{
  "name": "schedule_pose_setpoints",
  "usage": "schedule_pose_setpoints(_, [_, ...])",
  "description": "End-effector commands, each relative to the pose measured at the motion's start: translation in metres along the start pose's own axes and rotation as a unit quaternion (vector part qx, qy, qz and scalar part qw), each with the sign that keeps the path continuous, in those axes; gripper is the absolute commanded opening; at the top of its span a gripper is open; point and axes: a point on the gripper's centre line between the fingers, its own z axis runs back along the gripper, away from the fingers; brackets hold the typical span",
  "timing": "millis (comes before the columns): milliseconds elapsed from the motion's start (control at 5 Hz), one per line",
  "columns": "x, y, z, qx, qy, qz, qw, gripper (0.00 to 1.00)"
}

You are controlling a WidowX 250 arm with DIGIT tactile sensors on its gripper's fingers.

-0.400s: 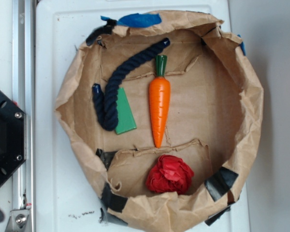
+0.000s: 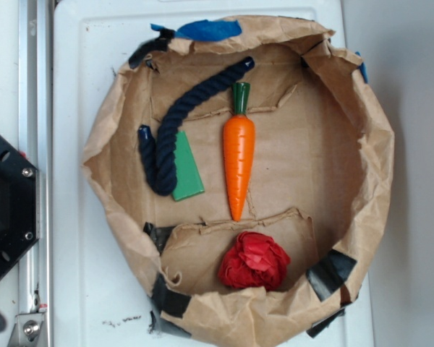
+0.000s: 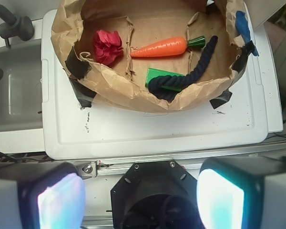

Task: Grab the blue rope.

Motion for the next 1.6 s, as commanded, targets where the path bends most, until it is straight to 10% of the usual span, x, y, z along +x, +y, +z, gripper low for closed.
schedule_pose_setpoints(0, [0.053,-0.011,0.003,-0.01,-0.023,0.035,0.999,1.0])
schedule_pose_setpoints(600, [0.073,-0.021,-0.053,0.008,-0.024,0.068,0.997,1.0])
schedule_pose_setpoints(1400, [0.118,0.035,-0.072,-0.013,-0.025,0.059,0.998,1.0])
